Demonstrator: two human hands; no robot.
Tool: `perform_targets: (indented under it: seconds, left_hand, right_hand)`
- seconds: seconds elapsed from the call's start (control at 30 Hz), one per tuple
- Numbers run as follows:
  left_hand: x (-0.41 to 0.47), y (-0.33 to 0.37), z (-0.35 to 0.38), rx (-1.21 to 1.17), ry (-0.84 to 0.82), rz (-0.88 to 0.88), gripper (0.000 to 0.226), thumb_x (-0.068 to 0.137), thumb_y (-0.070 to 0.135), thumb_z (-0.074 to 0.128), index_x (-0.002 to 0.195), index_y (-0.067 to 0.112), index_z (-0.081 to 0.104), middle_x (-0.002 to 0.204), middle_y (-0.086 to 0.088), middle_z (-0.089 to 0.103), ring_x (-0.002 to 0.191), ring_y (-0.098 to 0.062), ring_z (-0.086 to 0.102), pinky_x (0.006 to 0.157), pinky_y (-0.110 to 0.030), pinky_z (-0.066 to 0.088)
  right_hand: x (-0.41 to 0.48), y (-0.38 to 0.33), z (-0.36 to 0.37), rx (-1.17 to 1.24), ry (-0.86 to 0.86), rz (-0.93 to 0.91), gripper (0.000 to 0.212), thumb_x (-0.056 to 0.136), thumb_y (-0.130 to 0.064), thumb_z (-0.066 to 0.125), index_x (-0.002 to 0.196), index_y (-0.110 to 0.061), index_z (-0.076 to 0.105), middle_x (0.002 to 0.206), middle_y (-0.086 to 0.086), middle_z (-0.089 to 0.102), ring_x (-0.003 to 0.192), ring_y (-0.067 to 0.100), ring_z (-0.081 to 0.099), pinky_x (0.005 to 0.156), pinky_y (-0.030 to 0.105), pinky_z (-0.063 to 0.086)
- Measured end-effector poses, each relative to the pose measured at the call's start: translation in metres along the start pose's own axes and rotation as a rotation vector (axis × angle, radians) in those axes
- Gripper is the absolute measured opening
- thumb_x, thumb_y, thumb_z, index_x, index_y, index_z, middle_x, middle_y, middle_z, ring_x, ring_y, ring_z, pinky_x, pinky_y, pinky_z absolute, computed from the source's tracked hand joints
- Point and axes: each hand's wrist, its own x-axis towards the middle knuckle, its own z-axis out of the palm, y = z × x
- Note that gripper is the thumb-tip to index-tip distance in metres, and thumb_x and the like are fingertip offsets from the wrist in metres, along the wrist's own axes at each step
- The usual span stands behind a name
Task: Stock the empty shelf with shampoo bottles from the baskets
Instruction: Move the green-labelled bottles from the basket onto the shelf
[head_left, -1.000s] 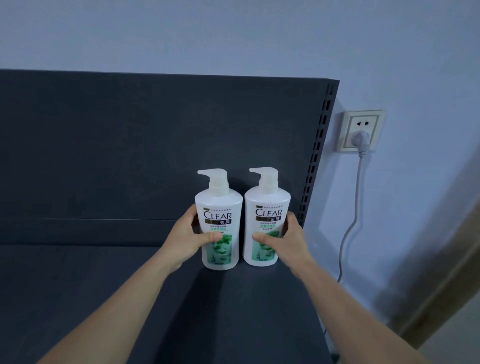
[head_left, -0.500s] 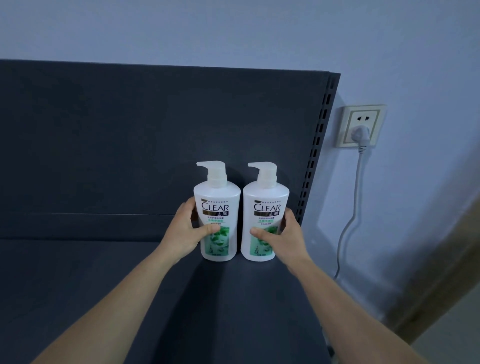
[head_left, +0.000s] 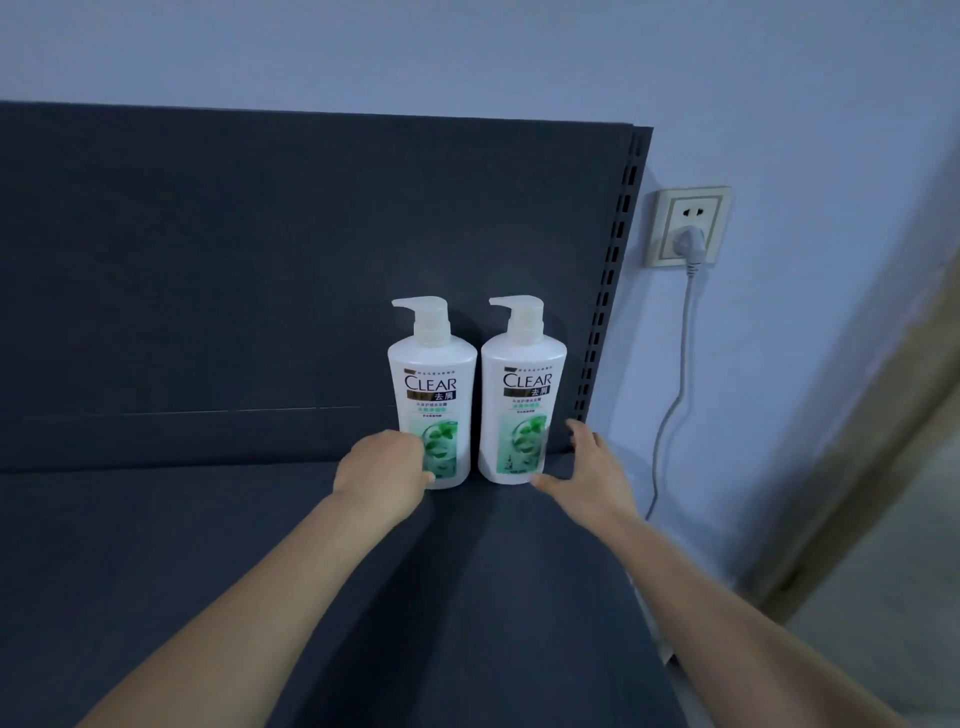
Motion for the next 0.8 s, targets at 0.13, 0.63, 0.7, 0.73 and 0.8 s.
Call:
perform_targets:
  seconds: [0.13,0.63,0.7,0.73,0.8]
  left_hand:
    - [-0.008,0.015,0.002,-0.037,0.027,0.226,0.022,0.093,0.035,0.058,0.095,0.013,0.054,0.102,-0.007,0.059,0.088,-0.025,0.053,0.069,-0.032,0.042]
    - [-0.068,0.086,0.031,0.044,0.055,1.034,0.039,0.092,0.036,0.059,0.119,0.011,0.049,0.126,-0.006,0.052,0.119,-0.024,0.046,0.094,-0.035,0.041]
    - [-0.089,0.098,0.032,0.044,0.047,1.114,0.032,0.092,0.036,0.059,0.111,0.011,0.049,0.119,-0.006,0.054,0.113,-0.025,0.048,0.088,-0.034,0.041]
    - [-0.100,0.105,0.032,0.043,0.054,1.159,0.031,0.092,0.035,0.059,0.109,0.011,0.049,0.118,-0.006,0.055,0.111,-0.025,0.049,0.087,-0.034,0.041]
    - [-0.124,0.120,0.032,0.033,0.077,1.248,0.032,0.091,0.033,0.059,0.111,0.011,0.050,0.118,-0.007,0.055,0.112,-0.025,0.049,0.089,-0.034,0.042]
  right_hand:
    - [-0.024,0.010,-0.010,-0.190,0.046,0.043,0.069,0.089,-0.028,0.065,0.149,-0.018,0.032,0.150,0.003,0.037,0.138,0.023,0.035,0.107,0.037,0.038]
    - [-0.239,0.034,-0.040,-0.481,0.208,0.651,0.056,0.088,-0.032,0.058,0.140,-0.015,0.043,0.141,0.009,0.048,0.132,0.029,0.043,0.105,0.039,0.040]
    - [-0.276,0.037,-0.042,-0.504,0.209,0.734,0.057,0.089,-0.035,0.057,0.141,-0.016,0.041,0.141,0.008,0.048,0.131,0.028,0.042,0.104,0.037,0.041]
    - [-0.293,0.039,-0.043,-0.506,0.211,0.771,0.058,0.089,-0.036,0.057,0.141,-0.017,0.041,0.140,0.008,0.048,0.131,0.028,0.042,0.104,0.036,0.041]
    - [-0.329,0.040,-0.043,-0.485,0.232,0.840,0.060,0.089,-0.037,0.058,0.143,-0.017,0.039,0.141,0.007,0.046,0.132,0.028,0.040,0.104,0.035,0.039]
